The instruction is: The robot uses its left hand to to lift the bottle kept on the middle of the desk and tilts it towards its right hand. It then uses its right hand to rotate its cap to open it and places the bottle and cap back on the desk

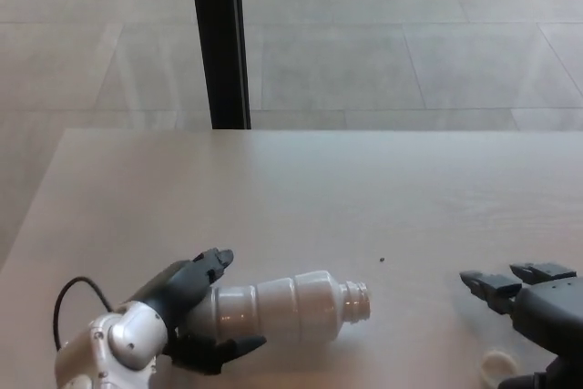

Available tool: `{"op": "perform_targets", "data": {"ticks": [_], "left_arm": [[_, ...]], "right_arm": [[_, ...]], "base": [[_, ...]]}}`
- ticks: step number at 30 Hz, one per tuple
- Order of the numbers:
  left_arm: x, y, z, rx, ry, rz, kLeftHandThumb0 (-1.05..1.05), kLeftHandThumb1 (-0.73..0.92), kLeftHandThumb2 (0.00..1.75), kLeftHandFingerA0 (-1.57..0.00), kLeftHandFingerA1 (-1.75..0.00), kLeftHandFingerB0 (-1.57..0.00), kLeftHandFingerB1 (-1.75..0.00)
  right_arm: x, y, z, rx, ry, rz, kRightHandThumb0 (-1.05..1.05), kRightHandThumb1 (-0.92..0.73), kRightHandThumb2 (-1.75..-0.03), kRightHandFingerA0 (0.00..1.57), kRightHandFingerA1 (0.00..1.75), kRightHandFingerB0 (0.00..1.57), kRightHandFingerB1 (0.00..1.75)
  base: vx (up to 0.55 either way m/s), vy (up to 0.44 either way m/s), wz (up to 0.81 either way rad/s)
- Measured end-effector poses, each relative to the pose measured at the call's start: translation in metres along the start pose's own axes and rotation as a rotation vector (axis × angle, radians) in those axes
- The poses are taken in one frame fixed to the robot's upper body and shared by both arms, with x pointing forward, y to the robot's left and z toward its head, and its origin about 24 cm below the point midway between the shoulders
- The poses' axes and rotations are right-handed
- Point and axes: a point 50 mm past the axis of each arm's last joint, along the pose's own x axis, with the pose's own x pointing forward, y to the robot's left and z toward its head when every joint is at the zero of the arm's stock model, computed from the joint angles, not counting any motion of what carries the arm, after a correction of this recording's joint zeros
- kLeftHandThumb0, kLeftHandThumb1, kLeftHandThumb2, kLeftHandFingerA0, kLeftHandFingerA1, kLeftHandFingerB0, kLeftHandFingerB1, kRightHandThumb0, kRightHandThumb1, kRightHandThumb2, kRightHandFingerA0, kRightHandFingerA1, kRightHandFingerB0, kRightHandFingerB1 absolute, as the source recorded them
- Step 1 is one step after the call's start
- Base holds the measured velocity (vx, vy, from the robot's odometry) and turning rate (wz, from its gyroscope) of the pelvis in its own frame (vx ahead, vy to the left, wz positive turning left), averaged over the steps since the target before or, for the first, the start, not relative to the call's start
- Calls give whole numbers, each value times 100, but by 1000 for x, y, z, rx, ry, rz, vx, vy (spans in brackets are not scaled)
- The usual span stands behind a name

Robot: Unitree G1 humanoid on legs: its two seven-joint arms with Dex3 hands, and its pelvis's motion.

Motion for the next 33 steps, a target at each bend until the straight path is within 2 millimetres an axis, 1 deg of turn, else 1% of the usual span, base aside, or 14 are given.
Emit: {"op": "perform_targets", "data": {"ticks": [7, 8, 13, 17, 18, 19, 20, 22, 23, 24, 26, 28, 32, 33], "left_arm": [[-6, 18, -10, -225, -57, 103, -99, 90, 67, 0, 0, 0, 0], [-9, 25, -12, -271, -73, 129, -91, 92, 93, 0, 0, 0, 0], [-18, 42, -16, -437, -129, 195, -92, 92, 100, 0, 0, 0, 0], [-26, 53, -24, -564, -162, 242, -101, 81, 99, 0, 0, 0, 0], [-28, 56, -28, -588, -164, 253, -103, 92, 67, 0, 0, 0, 0], [-30, 59, -32, -613, -165, 268, -103, 92, 67, 0, 0, 0, 0], [-32, 63, -36, -637, -165, 284, -99, 87, 82, 0, 0, 0, 0], [-37, 71, -46, -685, -163, 318, -104, 75, 94, 0, 0, 0, 0], [-41, 76, -54, -713, -158, 342, -105, 76, 118, 0, -30, 0, -22], [-43, 78, -58, -726, -153, 354, -105, 81, 121, 0, -24, 0, -17], [-51, 85, -76, -783, -128, 397, -103, 81, 123, 0, -28, 0, -23], [-59, 89, -95, -828, -92, 435, -103, 83, 125, 0, -29, 0, -24], [-78, 95, -138, -929, 1, 516, -94, 83, 125, 0, -32, 0, -25], [-80, 94, -144, -942, 15, 526, -90, 91, 92, 0, -19, 0, -6]], "right_arm": [[-12, -16, -14, 93, 32, -90, -105, -60, -97, 0, 10, 0, 0], [-16, -21, -19, 120, 41, -117, -105, -60, -96, 0, 10, 0, 1], [-30, -35, -36, 192, 78, -199, -105, -59, -98, 0, 7, 0, 0], [-41, -42, -49, 232, 113, -246, -105, -61, -100, 0, 8, 2, 1], [-43, -43, -52, 240, 122, -256, -105, -61, -100, 0, 15, 0, 8], [-46, -45, -56, 248, 134, -266, -105, -61, -100, 0, 15, 0, 8], [-49, -46, -60, 257, 145, -276, -98, -69, -60, 0, 0, 0, 51], [-56, -49, -68, 279, 171, -297, -98, -53, -93, 0, 41, 7, 49], [-61, -51, -74, 293, 190, -313, -96, -67, -61, 0, 6, 0, 52], [-64, -51, -77, 301, 199, -321, -102, -67, -63, 0, 7, 4, 53], [-74, -54, -88, 331, 237, -353, -93, -67, -64, 0, 18, 3, 55], [-83, -54, -98, 357, 276, -375, -90, -55, -95, 0, 43, 4, 50], [-103, -52, -119, 420, 356, -428, -80, -63, -59, 0, 64, 4, 74], [-105, -52, -122, 429, 366, -435, -66, -67, -60, 0, 83, 0, 81]], "base": [[0, 0, 0], [0, 0, 0], [0, 0, 0], [0, 0, 0], [0, 0, 0], [0, 0, 0], [0, 0, 0], [0, 0, 0], [0, 0, 0], [0, 0, 0], [0, 0, 0], [0, 0, 0], [0, 0, 0], [0, 0, 0]]}}
